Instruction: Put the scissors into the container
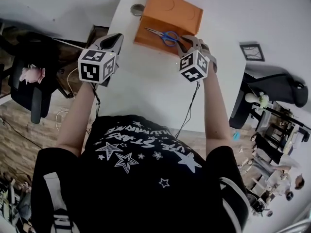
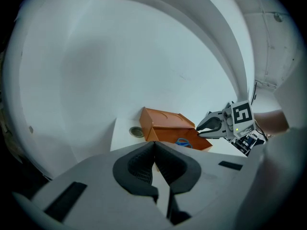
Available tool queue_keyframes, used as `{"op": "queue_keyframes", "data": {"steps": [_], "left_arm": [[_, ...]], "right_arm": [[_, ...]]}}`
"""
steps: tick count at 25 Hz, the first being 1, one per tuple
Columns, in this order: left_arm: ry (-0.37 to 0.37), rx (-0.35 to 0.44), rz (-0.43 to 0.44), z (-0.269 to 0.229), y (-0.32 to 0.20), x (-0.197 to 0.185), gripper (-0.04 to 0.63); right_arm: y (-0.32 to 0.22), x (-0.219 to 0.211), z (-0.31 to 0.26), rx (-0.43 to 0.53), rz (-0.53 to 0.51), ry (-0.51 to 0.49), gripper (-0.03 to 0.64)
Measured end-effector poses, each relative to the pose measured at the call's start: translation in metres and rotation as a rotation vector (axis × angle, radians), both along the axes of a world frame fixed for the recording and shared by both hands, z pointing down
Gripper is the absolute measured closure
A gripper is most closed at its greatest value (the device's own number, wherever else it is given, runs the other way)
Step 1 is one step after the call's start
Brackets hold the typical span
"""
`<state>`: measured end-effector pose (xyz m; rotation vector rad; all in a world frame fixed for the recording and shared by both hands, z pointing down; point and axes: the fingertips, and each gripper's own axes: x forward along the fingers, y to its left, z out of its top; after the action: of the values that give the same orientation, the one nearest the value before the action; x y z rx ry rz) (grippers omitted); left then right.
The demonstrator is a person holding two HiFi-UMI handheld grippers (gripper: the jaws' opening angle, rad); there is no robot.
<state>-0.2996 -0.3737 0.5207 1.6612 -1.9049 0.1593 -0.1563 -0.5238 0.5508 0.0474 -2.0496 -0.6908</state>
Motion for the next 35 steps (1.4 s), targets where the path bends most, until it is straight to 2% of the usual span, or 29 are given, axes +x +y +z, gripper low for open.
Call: {"op": "queue_keyframes", "data": {"steps": [5, 13, 21, 26, 35], "left_arm": [[-0.02, 0.033, 0.029, -0.024, 0.009, 0.024, 0.578], [-0.06, 0.095, 0.085, -0.062, 0.019, 0.061, 0.577], [-0.095, 0.136, 0.127, -0.087, 0.035, 0.113, 0.577], [-0.101, 0.139, 0.145, -0.09, 0.058, 0.147, 0.578], [-0.115, 0.158, 0.165, -0.099, 0.11, 0.197, 0.578]], "right_arm": [[0.007, 0.019, -0.043, 0.013, 0.108, -0.135, 0.544], [0.035, 0.062, -0.102, -0.025, 0.282, -0.344, 0.558], [0.066, 0.124, -0.131, -0.107, 0.458, -0.557, 0.566], [0.093, 0.158, -0.138, -0.119, 0.494, -0.603, 0.566], [0.149, 0.221, -0.139, -0.132, 0.562, -0.622, 0.568]]}}
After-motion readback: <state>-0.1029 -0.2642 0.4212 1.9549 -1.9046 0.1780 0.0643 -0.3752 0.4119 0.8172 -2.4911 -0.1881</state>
